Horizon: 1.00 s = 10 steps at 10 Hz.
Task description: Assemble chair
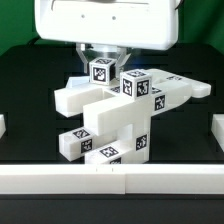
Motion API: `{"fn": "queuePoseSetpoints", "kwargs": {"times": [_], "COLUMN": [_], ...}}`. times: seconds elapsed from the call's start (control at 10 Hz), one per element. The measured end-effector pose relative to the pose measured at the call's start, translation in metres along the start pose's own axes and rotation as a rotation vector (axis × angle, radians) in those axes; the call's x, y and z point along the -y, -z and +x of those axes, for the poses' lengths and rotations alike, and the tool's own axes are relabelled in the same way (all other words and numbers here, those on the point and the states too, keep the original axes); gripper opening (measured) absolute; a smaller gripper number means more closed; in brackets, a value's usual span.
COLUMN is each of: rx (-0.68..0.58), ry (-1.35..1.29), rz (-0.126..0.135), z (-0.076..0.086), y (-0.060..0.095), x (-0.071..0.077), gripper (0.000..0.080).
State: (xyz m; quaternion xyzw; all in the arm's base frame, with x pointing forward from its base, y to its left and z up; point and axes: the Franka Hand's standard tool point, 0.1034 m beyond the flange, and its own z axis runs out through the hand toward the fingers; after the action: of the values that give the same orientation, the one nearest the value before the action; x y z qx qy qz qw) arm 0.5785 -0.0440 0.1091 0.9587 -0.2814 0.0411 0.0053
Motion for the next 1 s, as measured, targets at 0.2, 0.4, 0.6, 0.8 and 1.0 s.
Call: {"fn": "queuePoseSetpoints", "kwargs": {"times": [0.2, 0.4, 0.6, 0.8, 1.0], "rx": [0.004, 0.004, 0.004, 0.004, 0.004], "ry": [-0.134, -0.203, -0.159, -0.076, 0.107], "rz": [0.004, 0.007, 0.007, 0.006, 0.007], "z": [0.0002, -0.0004, -0.0005, -0.0008, -0.0019], "y": [-0.0001, 0.0001, -0.0001, 0.0003, 0.0002], "x": [-0.0003, 0.0006, 0.0004, 0.0005, 0.0009], "gripper": [0.0271, 0.0271, 0.0271, 0.0468, 0.0641]}}
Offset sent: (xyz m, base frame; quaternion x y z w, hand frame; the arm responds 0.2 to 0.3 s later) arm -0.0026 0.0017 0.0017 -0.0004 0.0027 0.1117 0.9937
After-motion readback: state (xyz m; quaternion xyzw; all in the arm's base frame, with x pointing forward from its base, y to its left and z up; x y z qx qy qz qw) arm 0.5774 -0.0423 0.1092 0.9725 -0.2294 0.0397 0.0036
